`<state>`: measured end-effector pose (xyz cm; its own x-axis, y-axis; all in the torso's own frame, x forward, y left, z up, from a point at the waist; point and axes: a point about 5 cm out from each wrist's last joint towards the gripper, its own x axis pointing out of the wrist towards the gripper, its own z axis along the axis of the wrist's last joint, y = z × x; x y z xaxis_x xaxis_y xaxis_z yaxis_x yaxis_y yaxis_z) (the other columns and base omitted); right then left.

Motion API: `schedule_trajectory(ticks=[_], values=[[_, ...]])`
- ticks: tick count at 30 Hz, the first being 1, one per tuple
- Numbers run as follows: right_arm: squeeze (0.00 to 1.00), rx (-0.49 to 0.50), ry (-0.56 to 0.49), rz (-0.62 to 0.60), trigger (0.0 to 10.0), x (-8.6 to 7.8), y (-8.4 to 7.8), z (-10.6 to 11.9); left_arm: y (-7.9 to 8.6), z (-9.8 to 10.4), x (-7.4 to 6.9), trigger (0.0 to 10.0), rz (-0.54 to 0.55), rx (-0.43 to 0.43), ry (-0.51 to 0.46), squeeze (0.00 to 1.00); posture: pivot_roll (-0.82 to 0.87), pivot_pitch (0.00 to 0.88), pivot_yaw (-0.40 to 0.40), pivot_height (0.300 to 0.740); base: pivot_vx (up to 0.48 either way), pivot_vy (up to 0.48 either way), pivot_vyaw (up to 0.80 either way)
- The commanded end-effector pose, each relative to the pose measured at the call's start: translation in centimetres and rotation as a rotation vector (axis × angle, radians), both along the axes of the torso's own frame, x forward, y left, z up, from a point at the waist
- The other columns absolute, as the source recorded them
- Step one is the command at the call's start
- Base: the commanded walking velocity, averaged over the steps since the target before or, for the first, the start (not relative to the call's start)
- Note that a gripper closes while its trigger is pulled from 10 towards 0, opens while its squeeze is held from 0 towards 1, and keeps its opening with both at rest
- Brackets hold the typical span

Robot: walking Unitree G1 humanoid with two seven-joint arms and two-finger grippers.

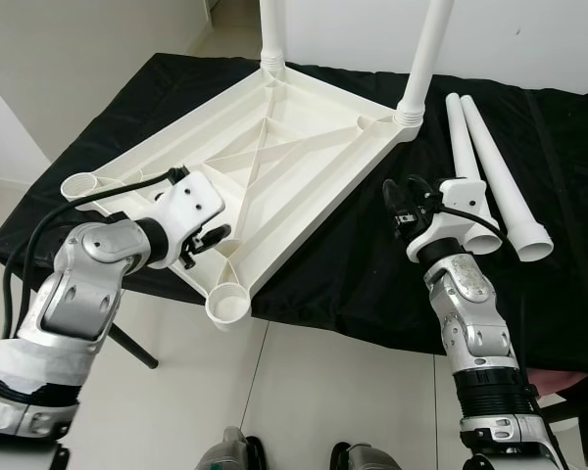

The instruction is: Building children table

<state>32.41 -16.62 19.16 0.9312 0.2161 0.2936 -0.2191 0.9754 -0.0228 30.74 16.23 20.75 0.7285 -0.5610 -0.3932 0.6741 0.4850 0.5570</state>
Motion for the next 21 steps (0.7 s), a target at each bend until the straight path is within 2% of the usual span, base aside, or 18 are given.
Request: schedule_trajectory(ticks=[1,4,9,12,14,19,21], values=[[0.00,-0.007,0.006,0.005,10.0,-0.2,0.1,-0.1,0.0,-0.4,-0.2,10.0,-0.021,0.021,0.019,0.00,-0.07,0.111,0.062,0.740,0.000,0.000,0.00],[0.00,-0.007,0.006,0.005,10.0,-0.2,0.1,-0.1,0.0,-0.4,-0.2,10.0,-0.021,0.021,0.019,0.00,-0.07,0.111,0.062,0.740,0.000,0.000,0.00],[0.00,-0.018,-0.001,0.000,10.0,-0.3,-0.2,0.1,0.9,-1.2,0.2,10.0,-0.053,0.104,0.057,0.00,-0.09,0.111,0.060,0.740,0.000,0.000,0.00],[0.00,-0.018,-0.001,0.000,10.0,-0.3,-0.2,0.1,0.9,-1.2,0.2,10.0,-0.053,0.104,0.057,0.00,-0.09,0.111,0.060,0.740,0.000,0.000,0.00],[0.00,-0.021,-0.002,-0.002,10.0,-0.3,-0.3,0.1,1.0,-1.6,0.0,10.0,-0.079,0.147,0.069,0.00,-0.09,0.111,0.059,0.740,0.000,0.000,0.00],[0.00,-0.025,-0.005,-0.006,10.0,-0.3,-0.4,0.2,0.9,-2.4,-0.3,10.0,-0.115,0.201,0.076,0.00,-0.09,0.109,0.058,0.740,0.000,0.000,0.00],[0.00,-0.030,-0.010,-0.009,10.0,-0.2,-0.6,0.4,0.1,-3.3,-0.9,10.0,-0.168,0.240,0.084,0.00,-0.10,0.107,0.058,0.740,0.000,0.000,0.00]])
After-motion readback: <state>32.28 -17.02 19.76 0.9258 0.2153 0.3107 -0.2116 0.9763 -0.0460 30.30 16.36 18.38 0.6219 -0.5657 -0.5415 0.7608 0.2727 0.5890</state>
